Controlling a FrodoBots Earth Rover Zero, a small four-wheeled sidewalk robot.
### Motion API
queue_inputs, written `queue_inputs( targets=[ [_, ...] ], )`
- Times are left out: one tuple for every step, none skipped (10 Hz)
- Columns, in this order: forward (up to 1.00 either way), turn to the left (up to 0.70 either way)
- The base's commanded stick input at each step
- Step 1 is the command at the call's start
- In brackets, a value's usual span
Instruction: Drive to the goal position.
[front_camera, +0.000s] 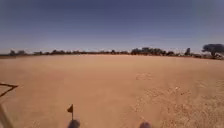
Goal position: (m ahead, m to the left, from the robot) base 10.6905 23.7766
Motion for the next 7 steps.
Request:
queue_inputs(
  targets=[
    [0.0, 0.0],
    [0.0, 0.0],
    [0.0, 0.0],
    [0.0, 0.0],
    [0.69, 0.0],
    [0.7, 0.0],
    [0.7, 0.0]
  ],
)
